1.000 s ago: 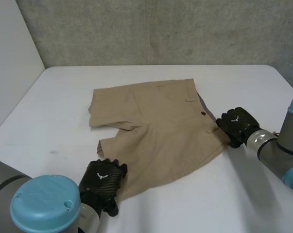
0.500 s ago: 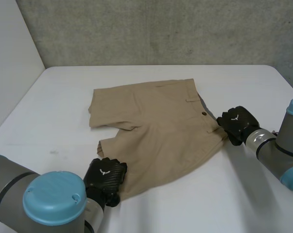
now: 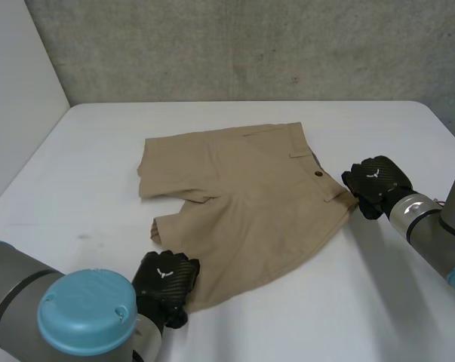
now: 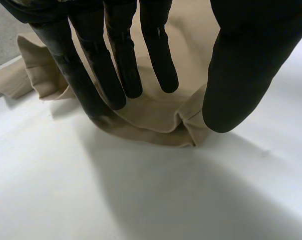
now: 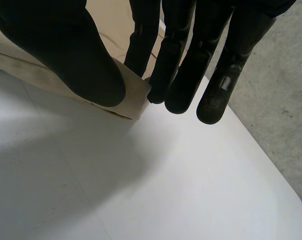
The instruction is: Fold the shorts.
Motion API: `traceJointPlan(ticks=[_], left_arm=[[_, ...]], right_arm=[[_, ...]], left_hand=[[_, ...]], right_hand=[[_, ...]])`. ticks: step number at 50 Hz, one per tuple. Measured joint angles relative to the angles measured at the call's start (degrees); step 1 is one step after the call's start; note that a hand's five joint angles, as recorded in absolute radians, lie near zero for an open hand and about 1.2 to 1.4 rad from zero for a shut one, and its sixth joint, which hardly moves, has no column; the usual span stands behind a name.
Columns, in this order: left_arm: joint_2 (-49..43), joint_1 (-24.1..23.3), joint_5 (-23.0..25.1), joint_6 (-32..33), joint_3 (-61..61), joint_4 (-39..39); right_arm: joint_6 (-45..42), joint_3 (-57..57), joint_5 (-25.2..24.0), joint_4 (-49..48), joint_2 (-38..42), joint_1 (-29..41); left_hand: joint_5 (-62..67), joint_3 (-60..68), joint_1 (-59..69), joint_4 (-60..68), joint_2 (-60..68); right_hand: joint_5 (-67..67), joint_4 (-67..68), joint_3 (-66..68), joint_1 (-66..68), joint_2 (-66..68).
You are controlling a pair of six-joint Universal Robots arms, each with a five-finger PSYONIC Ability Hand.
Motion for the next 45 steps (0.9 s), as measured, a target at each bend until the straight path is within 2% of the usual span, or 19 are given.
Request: traceJointPlan(ticks=[11,16,18,19,20,21,25,33,35,36,40,41,44,45], left_arm=[[0.7,-1.1,-0.2,-0.2,0.3,-1.0],[-2.3,-0.8,-0.1,-0.1,1.4,-0.4],[-3.6,-0.6,-0.1,-0.1,2.1,-0.2],[-4.2,-0.6,-0.1,-0.1,2.5,-0.1],[-4.5,-0.5,-0.1,-0.1,2.7,-0.1],[-5.1,-0.3,-0.2,0.0,3.2,0.1],[-4.1,0.1,-0.6,0.2,3.6,0.6],[12.9,2.2,-1.5,0.7,3.7,1.0],[12.9,2.2,-1.5,0.7,3.7,1.0],[19.1,3.5,-1.4,1.0,4.1,0.4],[24.0,5.0,-0.8,2.1,4.6,-1.3],[29.1,7.1,0.4,4.1,5.2,-5.1],[32.2,8.4,1.3,5.4,5.7,-8.3],[34.9,9.3,2.3,6.4,6.1,-11.8]], right_arm=[[-0.1,0.2,0.0,0.0,0.1,0.1],[-0.1,0.6,0.0,0.1,-0.1,0.1],[0.0,0.7,0.0,0.1,-0.3,0.1],[0.0,0.8,0.0,0.1,-0.4,0.1],[0.0,0.9,0.0,0.1,-0.5,0.1],[0.0,1.0,0.1,0.1,-0.8,0.1],[0.1,1.4,0.2,0.2,-1.8,0.1],[0.1,3.0,1.0,5.0,-8.2,0.1],[0.1,3.0,1.0,5.0,-8.2,0.1],[0.2,3.0,1.5,8.1,-10.6,0.1],[0.0,2.9,1.8,12.0,-13.8,0.1],[-0.4,2.8,1.9,18.4,-18.6,0.0],[-0.9,2.8,1.9,23.0,-21.9,0.0],[-1.6,2.7,1.8,26.8,-24.5,-0.1]], left_hand=[[-0.7,-0.8,-0.6,-0.8,-0.8],[-0.6,-0.7,-0.6,-0.7,-0.6],[4.3,4.1,4.0,4.4,4.4],[13.3,13.2,14.3,13.6,13.7],[15.1,14.9,16.1,15.4,16.3],[24.0,24.4,22.9,25.2,25.4],[24.2,26.5,22.9,27.3,27.4],[24.2,26.7,22.9,27.3,27.6],[24.2,26.7,22.9,27.3,27.6],[24.2,26.7,22.9,27.3,27.7],[24.2,26.8,22.9,27.3,27.7],[24.2,26.9,22.9,27.5,27.7],[24.2,26.9,22.9,27.5,27.8],[24.2,26.9,22.9,27.5,27.8]], right_hand=[[0.1,0.0,0.0,0.0,0.0],[0.1,0.0,0.0,0.0,0.0],[0.1,0.0,0.0,0.0,0.0],[0.1,0.0,0.0,0.0,0.0],[0.1,0.0,0.0,0.0,0.0],[0.1,0.0,0.0,0.0,0.0],[0.1,0.0,0.0,0.0,0.0],[0.1,0.0,0.0,0.0,0.0],[0.1,0.0,0.0,0.0,0.0],[0.1,0.0,0.0,0.0,0.0],[0.2,0.0,0.0,0.0,0.0],[0.3,0.0,0.0,0.0,0.0],[0.3,0.0,0.0,0.0,0.0],[0.4,0.0,0.0,0.0,0.0]])
